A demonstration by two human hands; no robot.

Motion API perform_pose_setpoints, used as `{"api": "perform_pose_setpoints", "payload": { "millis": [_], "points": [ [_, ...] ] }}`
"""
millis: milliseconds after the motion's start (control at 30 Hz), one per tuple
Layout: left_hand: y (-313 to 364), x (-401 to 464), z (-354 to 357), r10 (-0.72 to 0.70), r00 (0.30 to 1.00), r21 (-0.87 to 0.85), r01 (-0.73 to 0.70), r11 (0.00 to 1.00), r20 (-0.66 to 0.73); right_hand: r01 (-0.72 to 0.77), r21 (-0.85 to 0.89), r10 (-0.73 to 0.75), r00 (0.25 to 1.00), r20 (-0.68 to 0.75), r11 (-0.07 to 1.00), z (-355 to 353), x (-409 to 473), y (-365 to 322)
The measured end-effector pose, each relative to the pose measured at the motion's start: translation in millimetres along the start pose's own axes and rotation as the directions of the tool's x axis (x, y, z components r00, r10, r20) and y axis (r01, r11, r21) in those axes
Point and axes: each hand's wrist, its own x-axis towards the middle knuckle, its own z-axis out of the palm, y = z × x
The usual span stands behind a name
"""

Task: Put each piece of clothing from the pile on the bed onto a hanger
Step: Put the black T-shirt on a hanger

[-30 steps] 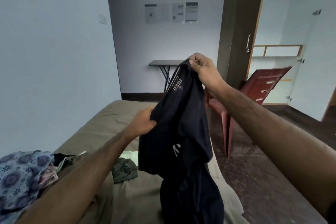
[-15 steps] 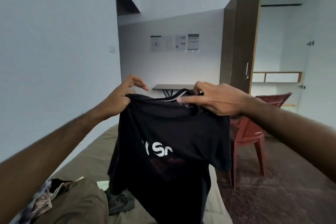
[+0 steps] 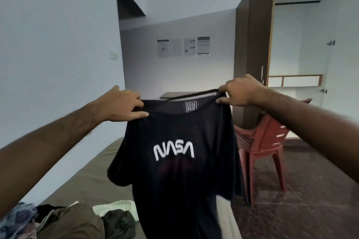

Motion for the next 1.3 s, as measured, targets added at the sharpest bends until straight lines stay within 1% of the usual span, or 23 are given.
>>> {"api": "perform_pose_setpoints", "payload": {
  "millis": [67, 133, 200, 267, 333, 400, 433, 467, 500, 533, 567, 600, 633, 667, 733, 833, 933, 1000, 1067, 1133, 1200, 1267, 1300],
  "points": [
    [-11.3, 11.6, -7.0, -0.108, 0.993, -0.047, 0.106, 0.993, -0.038, -0.149, -0.015, 0.146, 0.981, -0.127, 0.989, -11.0, 9.7, 10.6],
    [-25.9, 20.5, -19.3, -0.222, 0.971, -0.076, 0.216, 0.974, -0.087, -0.232, 0.021, 0.230, 0.942, -0.245, 0.972, -25.0, 21.1, 20.7],
    [-39.8, 28.6, -31.9, -0.357, 0.923, -0.162, 0.334, 0.929, -0.146, -0.263, 0.104, 0.281, 0.927, -0.249, 0.959, -41.1, 30.0, 29.5],
    [-54.5, 37.4, -43.8, -0.450, 0.870, -0.276, 0.390, 0.879, -0.204, -0.292, 0.074, 0.301, 0.928, -0.219, 0.953, -56.3, 37.5, 36.0],
    [-65.5, 44.7, -52.1, -0.454, 0.866, -0.531, 0.288, 0.797, -0.212, -0.292, 0.015, 0.290, 0.938, -0.190, 0.956, -69.3, 41.6, 38.5],
    [-63.9, 41.8, -63.2, -0.272, 0.918, -0.716, -0.017, 0.698, -0.288, -0.257, 0.123, 0.276, 0.944, -0.181, 0.959, -79.5, 43.7, 38.9],
    [-57.7, 35.0, -69.7, -0.123, 0.925, -0.665, -0.162, 0.729, -0.360, -0.241, 0.223, 0.281, 0.944, -0.173, 0.945, -84.3, 44.1, 39.2],
    [-49.7, 27.7, -74.2, 0.028, 0.905, -0.539, -0.277, 0.796, -0.424, -0.230, 0.295, 0.288, 0.942, -0.171, 0.927, -88.1, 44.6, 39.6],
    [-39.6, 20.7, -76.2, 0.173, 0.855, -0.325, -0.363, 0.874, -0.489, -0.215, 0.321, 0.283, 0.941, -0.183, 0.922, -90.4, 45.1, 40.7],
    [-27.5, 14.7, -77.1, 0.306, 0.787, -0.097, -0.418, 0.903, -0.536, -0.198, 0.298, 0.266, 0.941, -0.208, 0.934, -92.2, 45.4, 41.6],
    [-14.3, 10.3, -79.5, 0.423, 0.722, 0.086, -0.455, 0.887, -0.548, -0.186, 0.242, 0.244, 0.940, -0.240, 0.952, -92.5, 45.7, 41.7],
    [-0.8, 7.3, -83.2, 0.517, 0.669, 0.187, -0.503, 0.844, -0.535, -0.179, 0.180, 0.223, 0.936, -0.272, 0.967, -91.8, 46.3, 40.9],
    [12.3, 5.2, -88.2, 0.569, 0.644, 0.195, -0.559, 0.806, -0.511, -0.169, 0.138, 0.203, 0.933, -0.296, 0.976, -92.3, 46.5, 38.5],
    [23.9, 4.3, -93.0, 0.587, 0.650, 0.140, -0.605, 0.784, -0.483, -0.156, 0.113, 0.184, 0.932, -0.313, 0.981, -93.6, 47.0, 34.8],
    [37.2, 6.8, -97.2, 0.546, 0.712, -0.033, -0.621, 0.783, -0.441, -0.127, 0.046, 0.135, 0.931, -0.340, 0.991, -97.1, 47.4, 23.8],
    [32.9, 12.8, -100.8, 0.362, 0.806, -0.259, -0.517, 0.816, -0.469, -0.075, -0.085, 0.038, 0.927, -0.374, 0.994, -100.7, 46.2, 12.2],
    [6.5, 11.8, -91.8, 0.103, 0.877, -0.556, -0.385, 0.737, -0.470, -0.087, -0.155, 0.023, 0.928, -0.373, 0.984, -106.6, 40.1, 17.5],
    [-12.5, 5.3, -75.0, 0.063, 0.926, -0.653, -0.310, 0.691, -0.372, -0.115, -0.138, 0.056, 0.924, -0.377, 0.984, -108.9, 36.9, 26.4],
    [-24.0, -3.2, -61.4, 0.105, 0.946, -0.611, -0.281, 0.740, -0.308, -0.120, -0.120, 0.065, 0.920, -0.386, 0.986, -109.5, 35.0, 31.3],
    [-30.8, -6.0, -57.1, 0.134, 0.921, -0.333, -0.263, 0.905, -0.365, -0.107, -0.141, 0.047, 0.926, -0.375, 0.984, -111.1, 34.2, 28.7],
    [-36.5, -4.8, -64.4, 0.200, 0.859, -0.038, -0.246, 0.968, -0.472, -0.095, -0.206, 0.021, 0.941, -0.337, 0.974, -114.0, 34.9, 23.0],
    [-45.0, -2.8, -74.0, 0.169, 0.835, 0.020, -0.186, 0.982, -0.523, -0.109, -0.246, 0.030, 0.952, -0.303, 0.963, -117.5, 36.1, 20.0],
    [-51.6, -2.2, -76.7, 0.102, 0.853, -0.026, -0.134, 0.991, -0.512, -0.116, -0.253, 0.040, 0.957, -0.287, 0.961, -118.6, 36.8, 20.3]
  ]
}}
